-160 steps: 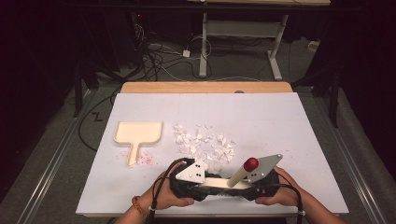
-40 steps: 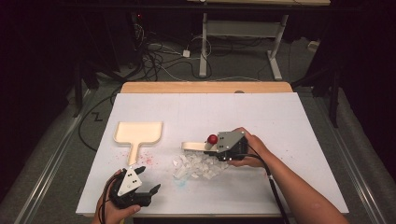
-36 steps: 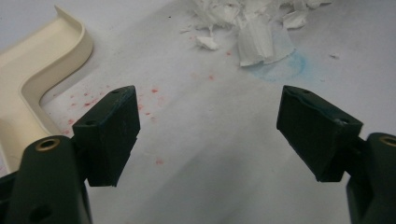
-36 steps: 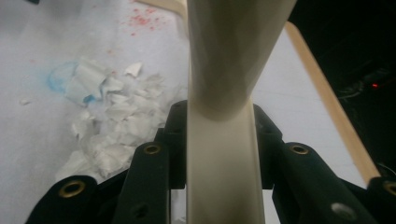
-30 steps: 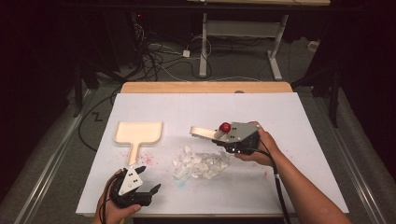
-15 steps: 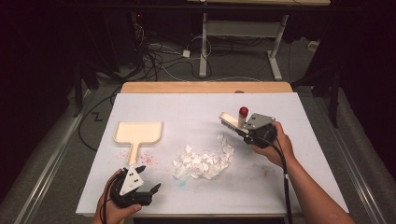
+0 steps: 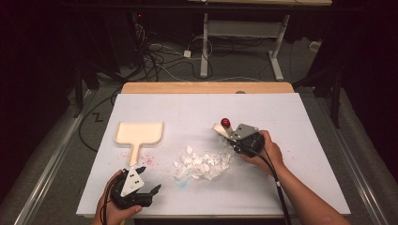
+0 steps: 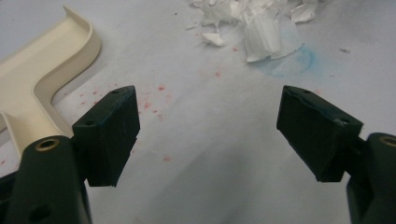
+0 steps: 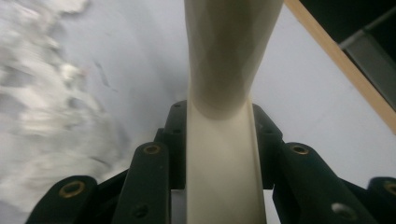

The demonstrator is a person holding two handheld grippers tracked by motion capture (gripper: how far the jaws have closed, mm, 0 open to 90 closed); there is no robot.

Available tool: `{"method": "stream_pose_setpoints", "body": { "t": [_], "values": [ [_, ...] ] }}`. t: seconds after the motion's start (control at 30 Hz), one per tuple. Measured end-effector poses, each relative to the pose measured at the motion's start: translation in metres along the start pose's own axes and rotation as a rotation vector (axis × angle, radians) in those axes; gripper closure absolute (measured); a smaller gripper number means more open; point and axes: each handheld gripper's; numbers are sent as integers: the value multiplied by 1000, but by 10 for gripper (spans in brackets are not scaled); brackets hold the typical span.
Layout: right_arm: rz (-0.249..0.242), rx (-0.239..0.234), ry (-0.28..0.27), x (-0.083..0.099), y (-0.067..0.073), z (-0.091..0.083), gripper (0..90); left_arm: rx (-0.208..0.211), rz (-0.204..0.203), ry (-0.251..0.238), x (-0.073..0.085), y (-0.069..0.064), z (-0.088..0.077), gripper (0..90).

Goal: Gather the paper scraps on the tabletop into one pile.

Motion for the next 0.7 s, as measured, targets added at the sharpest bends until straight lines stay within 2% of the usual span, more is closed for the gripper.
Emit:
{"method": "stream_pose_setpoints", "body": {
  "t": [0.03,0.17,0.23,0.27,0.3,0.33,0.4,0.43,0.47,0.57,0.7],
  "values": [
    [0,0,0,0,0,0,675,0,0,0,0,0,0,206],
    [14,-63,-22,-5,20,-6,676,1,-1,0,0,0,0,206],
    [-7,-88,-23,-8,30,-8,676,3,1,-1,0,0,1,206],
    [-1,-90,-24,-9,37,-10,676,4,3,0,0,0,0,206],
    [-1,-90,-24,-9,37,-10,676,4,3,0,0,0,0,206],
    [-15,-104,-24,-10,41,-11,676,5,3,0,0,-1,0,206],
    [-5,-149,-43,-13,55,-15,676,6,5,0,0,0,0,206],
    [-5,-149,-43,-13,55,-15,676,6,5,0,0,0,0,206],
    [-4,-188,-48,-16,62,-18,677,7,5,0,0,-1,0,206],
    [-6,-188,-69,-19,66,-22,677,8,8,2,0,-1,0,206],
    [10,-181,-105,-22,59,-31,677,7,8,2,0,0,0,206]
  ]
}}
Point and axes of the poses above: each handheld gripper's, and its own axes: z roughly forward along the jaws, x roughly out of its underside, y roughly to its left, and after that the axes turned 13 degrees about z, right-handed
